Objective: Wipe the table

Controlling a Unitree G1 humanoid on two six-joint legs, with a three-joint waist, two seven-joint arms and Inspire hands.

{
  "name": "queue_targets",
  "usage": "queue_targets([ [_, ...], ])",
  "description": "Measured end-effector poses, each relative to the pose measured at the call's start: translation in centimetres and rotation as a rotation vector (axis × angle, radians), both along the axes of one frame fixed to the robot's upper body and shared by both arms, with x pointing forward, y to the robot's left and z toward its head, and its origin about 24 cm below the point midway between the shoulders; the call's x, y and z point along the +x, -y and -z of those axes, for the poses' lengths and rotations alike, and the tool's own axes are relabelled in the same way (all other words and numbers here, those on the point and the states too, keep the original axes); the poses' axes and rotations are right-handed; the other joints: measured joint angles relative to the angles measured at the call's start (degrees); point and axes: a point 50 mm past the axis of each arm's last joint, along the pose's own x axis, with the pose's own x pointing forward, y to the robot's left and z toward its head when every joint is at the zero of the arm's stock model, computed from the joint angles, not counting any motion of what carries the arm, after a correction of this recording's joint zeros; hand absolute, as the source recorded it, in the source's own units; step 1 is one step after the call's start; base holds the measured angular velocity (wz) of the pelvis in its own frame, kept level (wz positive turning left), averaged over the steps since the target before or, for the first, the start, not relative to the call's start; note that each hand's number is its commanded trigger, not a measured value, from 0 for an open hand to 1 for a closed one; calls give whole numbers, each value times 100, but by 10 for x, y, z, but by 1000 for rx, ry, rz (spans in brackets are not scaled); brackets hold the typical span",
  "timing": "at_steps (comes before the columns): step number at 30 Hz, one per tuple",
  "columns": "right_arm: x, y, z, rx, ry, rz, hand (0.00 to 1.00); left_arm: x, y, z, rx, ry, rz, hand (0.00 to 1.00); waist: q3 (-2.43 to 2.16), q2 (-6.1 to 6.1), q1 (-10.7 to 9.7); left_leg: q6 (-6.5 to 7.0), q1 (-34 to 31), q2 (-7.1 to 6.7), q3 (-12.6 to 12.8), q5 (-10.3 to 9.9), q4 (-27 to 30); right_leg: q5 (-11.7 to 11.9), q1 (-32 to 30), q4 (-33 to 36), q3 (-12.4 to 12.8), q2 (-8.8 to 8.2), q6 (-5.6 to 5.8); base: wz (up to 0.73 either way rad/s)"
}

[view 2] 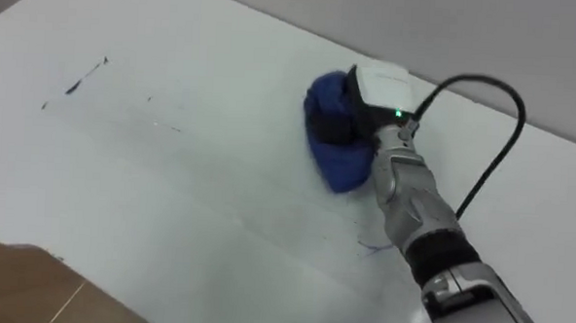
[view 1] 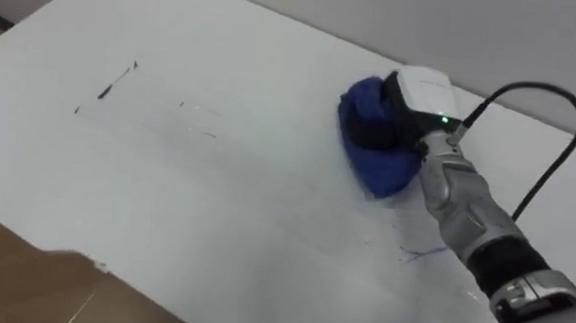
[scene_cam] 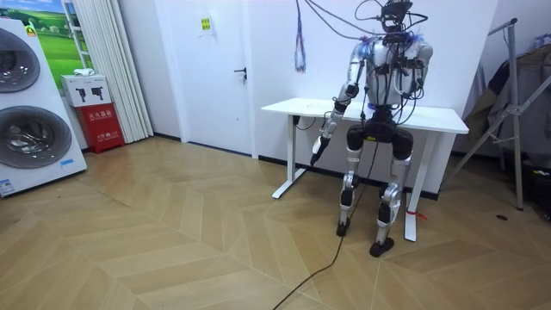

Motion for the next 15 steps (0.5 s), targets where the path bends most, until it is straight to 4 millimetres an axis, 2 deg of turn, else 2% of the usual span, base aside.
queue_targets([
  [2, -13, 8, 11, 25, -3, 29, 100, 3, -4, -2, 8, 17, -17, 0, -17, -2, -142, 1, 91, -37, 13, -1, -13, 0, 77, 1, 58, 2, 1, -4],
  [3, -17, 10, 15, 28, -9, 37, 100, 4, -5, -2, 11, 25, -21, 0, -48, -4, -201, 3, 101, -38, 13, -2, -20, -1, 89, -4, 44, 3, 3, 0],
  [4, -25, 18, 22, 32, -17, 60, 100, 7, -5, -3, 14, 39, -23, 0, -92, 7, -389, 6, 143, -54, -3, -2, -40, -4, 149, -4, 3, -5, 8, 5],
  [6, -47, 38, 38, 27, -48, 134, 100, 8, -6, -4, 29, 54, -23, 0, -177, 54, -514, 30, 266, -64, 27, 6, -93, 10, 240, 7, 1, -25, 43, -4],
  [8, -54, 48, 41, 17, -52, 169, 100, 11, -6, -4, 31, 62, -25, 0, -191, 80, -553, 43, 296, -62, 36, -3, -93, 11, 274, 18, 6, -31, 53, -15],
  [13, -50, 58, 37, 1, -46, 219, 100, 29, 3, -4, 26, 100, 6, 0, -191, 123, -545, 50, 157, -61, 111, 82, -82, -15, 54, 107, 59, -74, 53, -7],
  [14, -45, 56, 34, 1, -44, 219, 100, 31, 6, -4, 27, 103, 12, 0, -181, 116, -492, 69, 128, -53, 166, 130, -117, -13, -32, 124, 112, -79, 49, -20],
  [15, -39, 53, 31, 0, -46, 213, 100, 32, 7, -4, 26, 102, 17, 0, -149, 109, -476, 90, 144, -44, 224, 177, -171, 17, -74, 124, 199, -74, 40, -26],
])
